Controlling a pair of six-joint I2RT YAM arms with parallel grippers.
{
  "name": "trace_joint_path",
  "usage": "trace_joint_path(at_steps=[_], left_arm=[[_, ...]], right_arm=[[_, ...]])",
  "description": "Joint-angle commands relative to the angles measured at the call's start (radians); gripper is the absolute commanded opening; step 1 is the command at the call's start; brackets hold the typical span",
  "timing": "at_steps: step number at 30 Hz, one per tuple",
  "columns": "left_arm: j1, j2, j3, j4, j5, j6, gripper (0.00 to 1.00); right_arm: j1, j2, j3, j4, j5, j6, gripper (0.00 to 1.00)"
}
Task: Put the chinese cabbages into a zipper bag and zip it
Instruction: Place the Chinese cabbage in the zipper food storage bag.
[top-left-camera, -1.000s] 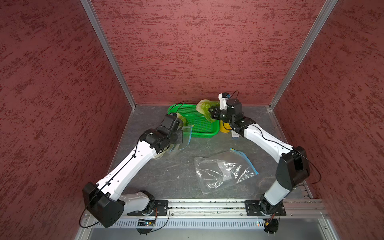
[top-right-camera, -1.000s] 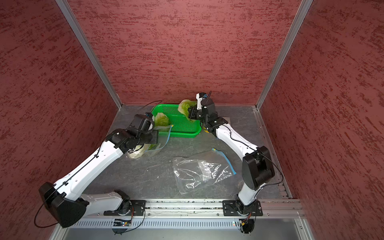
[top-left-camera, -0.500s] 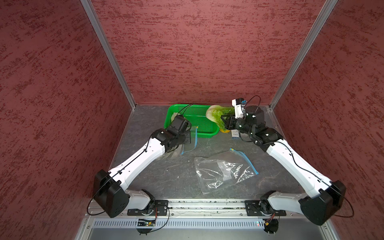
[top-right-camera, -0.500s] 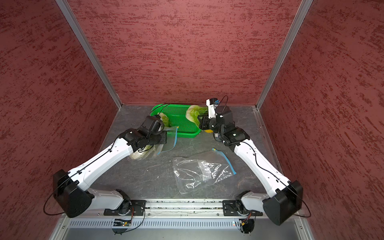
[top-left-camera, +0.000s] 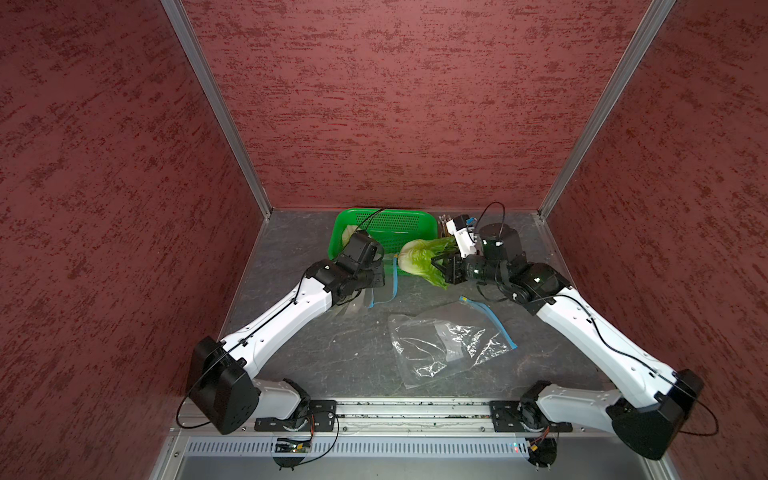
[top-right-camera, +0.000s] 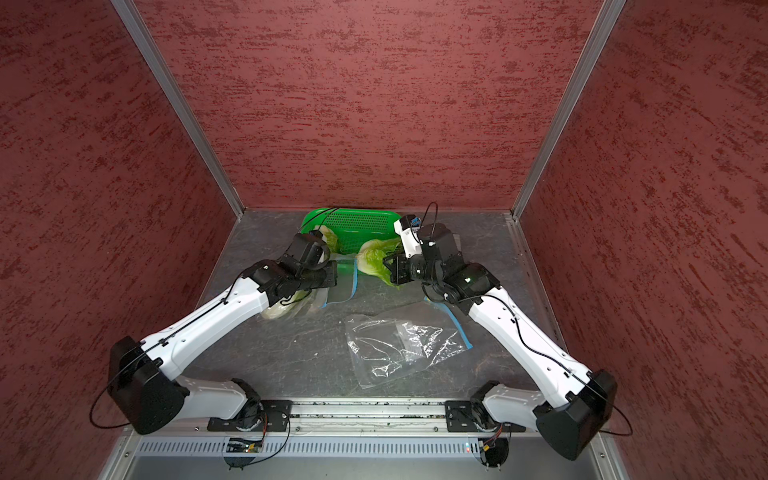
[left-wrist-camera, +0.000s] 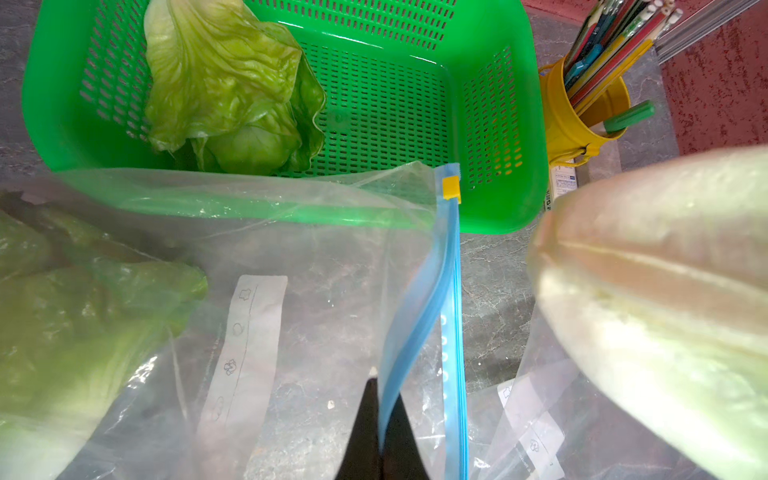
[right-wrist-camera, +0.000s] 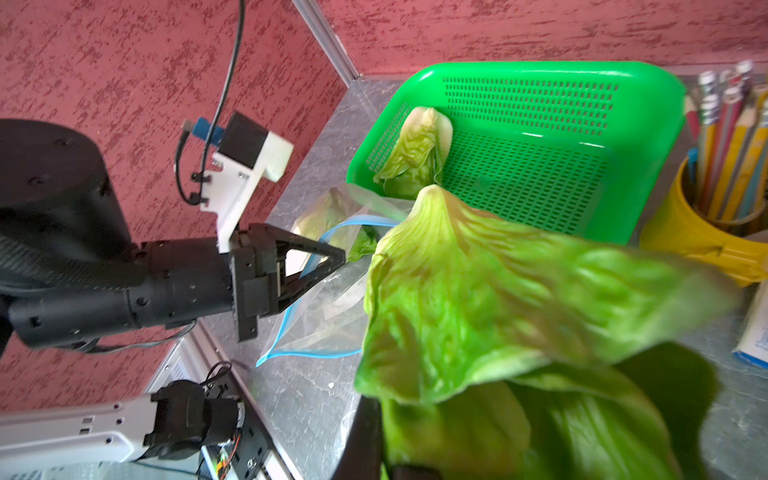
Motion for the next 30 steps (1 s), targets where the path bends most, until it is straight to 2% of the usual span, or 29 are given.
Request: trace_joint_path(at_steps=[1,7,15,20,22,26,30], left_arm=[[0.008,-0.033,-0.009,0.033,0.008,-0.009,0.0],[0.02,-0.061,-0.029,0.045,0.012,-0.016,0.0],[0.061,-0.125,-0.041,0.04,0.032,-0.002,0.0],[0.078,-0.172,-0.04,0.028,0.072,0.046,0.0],[0.082,-0.188,-0.043,0.026,0.107,0.071,0.0],[0.09,-0.206,-0.037,-0.007,0.107,0.084,0.0],[0.112,-0.238,-0.048,-0.007,0.143,0.089,0.0]], right_arm=[[0.026,-0.01,0.051,0.019,-0.029,-0.018,0.0],[0.066,0.038,0.052,0.064,-0.082,-0.006,0.0],[0.12,0.086,0.034,0.04,-0.064,-0.032,0.0],[0.191,0.141,0.12,-0.071,0.032,-0.098,0.0],[0.214,0.148,0.142,-0.049,0.013,-0.104,0.0],[0.24,0.169,0.173,0.005,-0.061,-0.105,0.0],[0.249,0.193,0.162,0.017,-0.076,-0.129,0.0]])
